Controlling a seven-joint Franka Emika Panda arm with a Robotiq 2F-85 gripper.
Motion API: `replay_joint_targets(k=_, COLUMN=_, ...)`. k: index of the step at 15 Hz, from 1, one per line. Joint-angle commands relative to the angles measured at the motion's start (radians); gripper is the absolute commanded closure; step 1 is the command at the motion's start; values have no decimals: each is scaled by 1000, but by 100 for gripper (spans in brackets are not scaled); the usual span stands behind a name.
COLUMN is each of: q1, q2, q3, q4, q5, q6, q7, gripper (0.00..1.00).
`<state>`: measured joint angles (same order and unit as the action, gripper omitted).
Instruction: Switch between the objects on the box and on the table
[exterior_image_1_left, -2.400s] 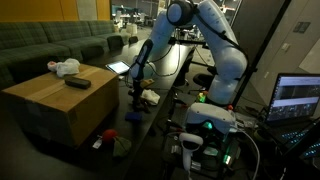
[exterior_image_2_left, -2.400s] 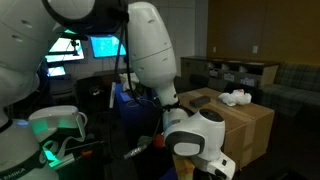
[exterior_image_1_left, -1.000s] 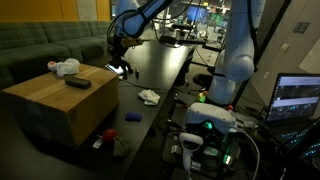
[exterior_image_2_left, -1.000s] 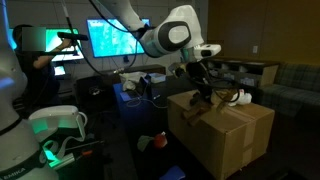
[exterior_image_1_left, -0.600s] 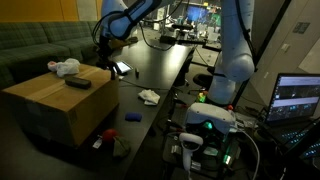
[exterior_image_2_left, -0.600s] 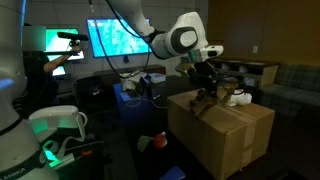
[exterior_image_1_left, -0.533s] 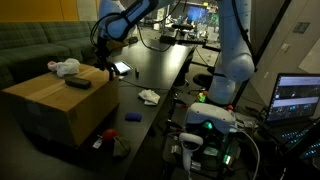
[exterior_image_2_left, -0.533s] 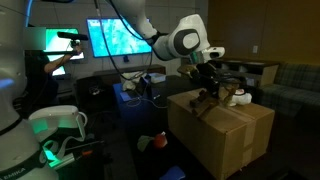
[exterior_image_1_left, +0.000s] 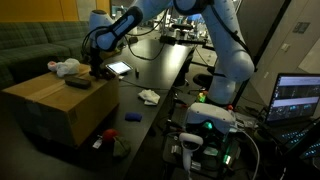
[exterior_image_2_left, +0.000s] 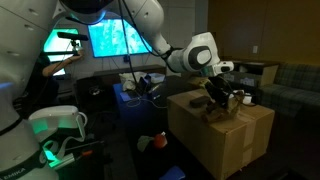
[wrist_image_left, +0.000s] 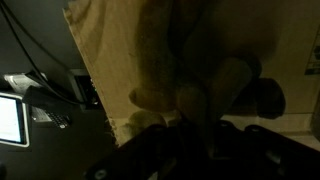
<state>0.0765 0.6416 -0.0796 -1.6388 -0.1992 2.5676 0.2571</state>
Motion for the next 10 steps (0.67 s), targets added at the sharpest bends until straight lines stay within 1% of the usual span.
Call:
replay_joint_targets(k=1, q1=3, q2=88, q3=-13, q4=128, q5=14, q6=-59, q7=-43, gripper=96)
replay_joint_targets(k=2, q1=3, q2=103, q3=-15, q4=145, q5=14, q6=-68, q7=-44, gripper=83)
replay_joint_targets(k=3, q1=3, q2=115, q3=-16, q4=165, q5=16, q6=-82, q7=-45, gripper=59)
replay_joint_targets(k=5, q1=0, q2=121, q3=-12, q4=186, q5=17, q6=-106, q7=-53, gripper=56)
replay_joint_targets(k=7, q1=1, q2=111, q3=-11, q4=200, q5=14, q6=-127, q7=-62, gripper=42)
replay_joint_targets(k=10, q1=2, q2=100, q3=-13, q4=221, q5=8, q6=-141, q7=-71, gripper=17)
